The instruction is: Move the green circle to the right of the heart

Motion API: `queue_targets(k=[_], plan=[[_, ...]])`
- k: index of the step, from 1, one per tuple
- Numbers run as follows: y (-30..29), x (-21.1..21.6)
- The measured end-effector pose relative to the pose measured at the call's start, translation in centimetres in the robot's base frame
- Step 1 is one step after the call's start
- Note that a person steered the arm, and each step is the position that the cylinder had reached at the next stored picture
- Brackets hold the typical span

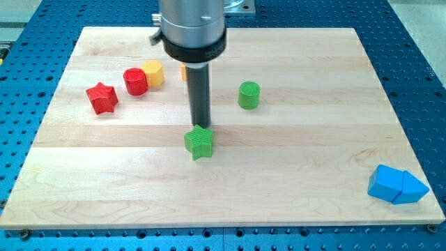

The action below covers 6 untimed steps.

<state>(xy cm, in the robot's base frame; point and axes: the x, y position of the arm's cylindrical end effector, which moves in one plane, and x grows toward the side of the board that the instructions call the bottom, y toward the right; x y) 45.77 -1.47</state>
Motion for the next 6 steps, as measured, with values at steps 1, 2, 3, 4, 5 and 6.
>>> queue_targets(k=[1, 2, 3, 4, 5, 6], plan=[[4.4, 0.0], [6.5, -0.2], [8.2, -0.5], [8.2, -2.5], [6.3, -5.6], [4.4, -8.2]])
